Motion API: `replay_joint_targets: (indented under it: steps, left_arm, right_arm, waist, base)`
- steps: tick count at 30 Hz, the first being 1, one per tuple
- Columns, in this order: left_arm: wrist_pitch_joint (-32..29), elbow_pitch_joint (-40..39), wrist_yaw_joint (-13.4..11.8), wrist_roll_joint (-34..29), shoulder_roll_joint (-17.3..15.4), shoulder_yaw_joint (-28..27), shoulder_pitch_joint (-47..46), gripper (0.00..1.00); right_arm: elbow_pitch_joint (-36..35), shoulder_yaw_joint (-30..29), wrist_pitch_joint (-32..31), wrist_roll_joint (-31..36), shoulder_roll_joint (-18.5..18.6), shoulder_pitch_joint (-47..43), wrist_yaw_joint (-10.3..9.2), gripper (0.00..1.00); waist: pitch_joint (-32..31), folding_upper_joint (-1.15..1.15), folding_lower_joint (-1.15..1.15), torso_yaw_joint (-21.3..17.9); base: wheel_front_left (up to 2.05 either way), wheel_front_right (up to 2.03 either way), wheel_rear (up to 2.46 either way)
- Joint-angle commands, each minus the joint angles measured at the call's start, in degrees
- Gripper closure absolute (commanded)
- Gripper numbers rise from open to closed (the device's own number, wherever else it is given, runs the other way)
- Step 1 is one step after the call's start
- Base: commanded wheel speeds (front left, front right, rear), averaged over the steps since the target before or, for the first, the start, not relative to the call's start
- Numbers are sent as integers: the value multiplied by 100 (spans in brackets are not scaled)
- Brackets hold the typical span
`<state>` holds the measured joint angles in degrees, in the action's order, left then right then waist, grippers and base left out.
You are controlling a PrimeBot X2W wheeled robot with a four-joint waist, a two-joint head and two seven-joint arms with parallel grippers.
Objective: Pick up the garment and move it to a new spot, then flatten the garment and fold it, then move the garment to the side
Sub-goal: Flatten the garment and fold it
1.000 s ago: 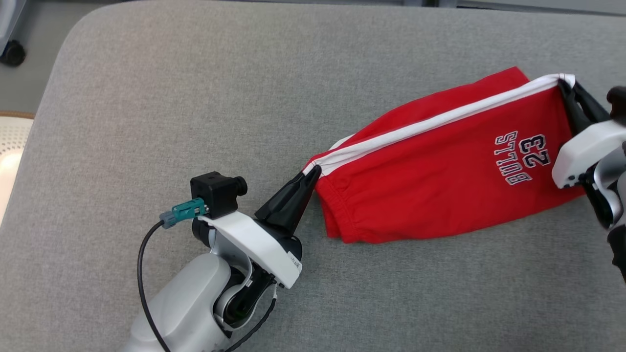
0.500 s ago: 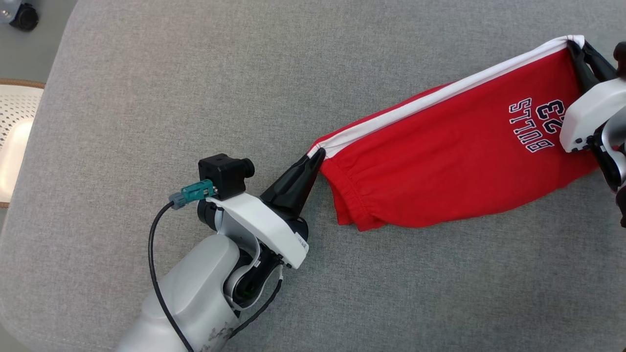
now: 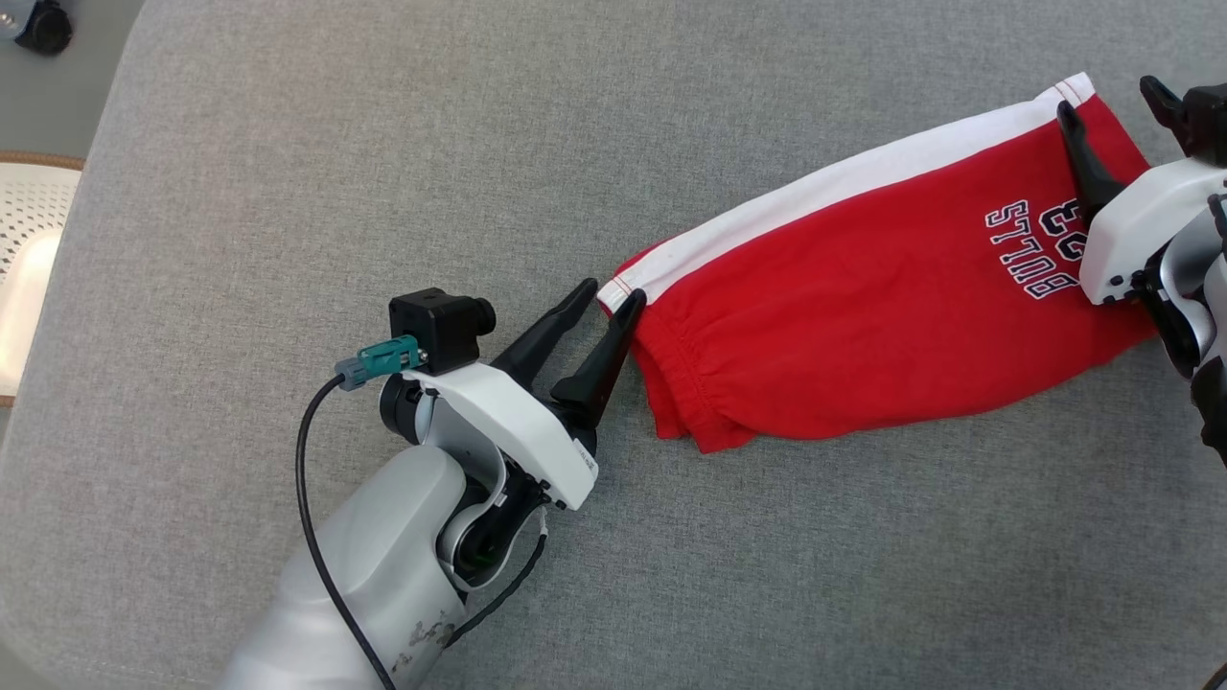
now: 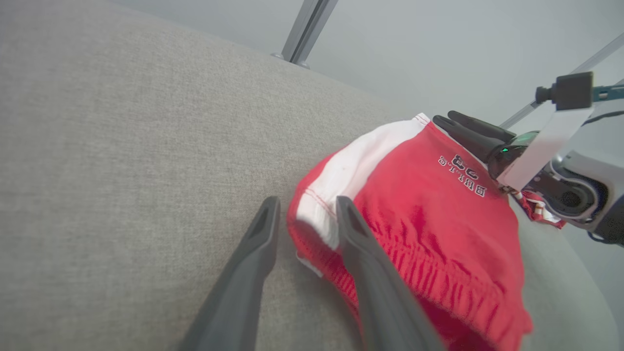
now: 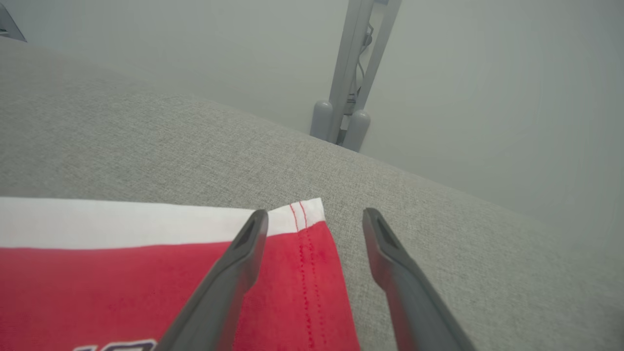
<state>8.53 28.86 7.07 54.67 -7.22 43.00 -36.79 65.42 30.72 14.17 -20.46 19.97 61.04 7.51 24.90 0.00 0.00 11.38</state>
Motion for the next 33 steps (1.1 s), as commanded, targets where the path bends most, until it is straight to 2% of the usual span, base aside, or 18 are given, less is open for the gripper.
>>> replay_joint_targets:
  steps: [1, 6, 14, 17, 18, 27, 33]
  left_arm:
    - [5, 63, -8, -18, -67, 6, -57, 0]
    - [122, 129, -258, -125, -173, -41, 42, 0]
    - [588, -246, -1162, -847, -547, -144, 479, 0]
    - [657, -641, -1528, -1204, -646, -275, 819, 0]
    - [657, -641, -1528, -1204, -646, -275, 819, 0]
    - [666, -2010, -2423, -2414, -623, -1013, 2110, 0]
    - [666, -2476, -2789, -3025, -525, -1184, 2835, 0]
  right_arm:
    - [-7, 85, 10, -122, 18, -39, -4, 0]
    - [-177, 323, 63, -431, 103, -88, -4, 0]
    - [-672, 422, 114, -734, 124, -585, -4, 0]
    - [-1051, 245, 111, -755, 166, -922, -4, 0]
    - [-1051, 245, 111, -755, 166, -922, -4, 0]
    - [-1995, -493, 114, -368, -46, -2186, -3, 0]
    - [-2495, -1062, 113, -125, -246, -2976, -4, 0]
  waist:
    - [-66, 0, 0, -40]
    - [-261, 0, 0, -170]
    - [-781, 0, 0, -320]
    - [-991, 0, 0, -341]
    - [-991, 0, 0, -341]
    - [-1591, 0, 0, -305]
    - [-1918, 0, 0, -200]
  base:
    - [0, 0, 0]
    - [0, 0, 0]
    - [0, 0, 0]
    - [0, 0, 0]
    - [0, 0, 0]
    - [0, 0, 0]
    - [0, 0, 0]
